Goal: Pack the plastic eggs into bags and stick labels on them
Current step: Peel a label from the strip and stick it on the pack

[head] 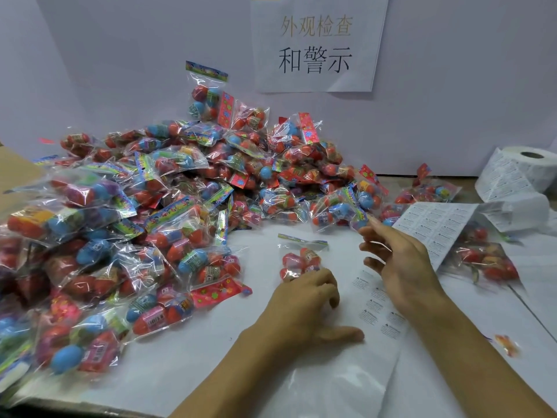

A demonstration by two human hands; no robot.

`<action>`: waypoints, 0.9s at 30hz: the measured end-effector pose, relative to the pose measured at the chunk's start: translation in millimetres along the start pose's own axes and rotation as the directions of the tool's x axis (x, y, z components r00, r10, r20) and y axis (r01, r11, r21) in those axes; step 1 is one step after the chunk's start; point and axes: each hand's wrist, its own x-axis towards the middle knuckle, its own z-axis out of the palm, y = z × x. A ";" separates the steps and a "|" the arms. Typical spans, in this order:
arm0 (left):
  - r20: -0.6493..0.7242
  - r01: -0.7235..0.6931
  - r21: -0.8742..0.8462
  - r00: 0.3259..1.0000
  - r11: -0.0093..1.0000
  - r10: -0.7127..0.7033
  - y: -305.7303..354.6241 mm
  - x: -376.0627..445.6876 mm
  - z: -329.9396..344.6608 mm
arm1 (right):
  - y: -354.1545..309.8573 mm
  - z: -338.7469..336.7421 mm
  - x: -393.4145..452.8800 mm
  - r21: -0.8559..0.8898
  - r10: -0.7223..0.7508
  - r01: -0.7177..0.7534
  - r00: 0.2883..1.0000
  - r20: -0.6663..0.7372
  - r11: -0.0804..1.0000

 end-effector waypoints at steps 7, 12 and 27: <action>-0.007 0.074 -0.654 0.995 0.753 -0.104 -13.7 -4.4 -12.2 | -5.3 -4.7 1.7 0.018 -0.081 0.080 0.995 0.051 0.997; 0.101 0.236 -0.882 0.940 0.407 -0.325 -21.9 -0.8 -22.2 | -7.9 -9.9 -6.4 -0.151 -0.350 0.381 0.916 0.196 0.912; 0.157 0.254 -0.919 0.937 0.302 -0.311 -23.9 -0.9 -26.7 | -1.6 -5.7 -15.7 -0.550 -0.138 0.538 0.784 0.605 0.639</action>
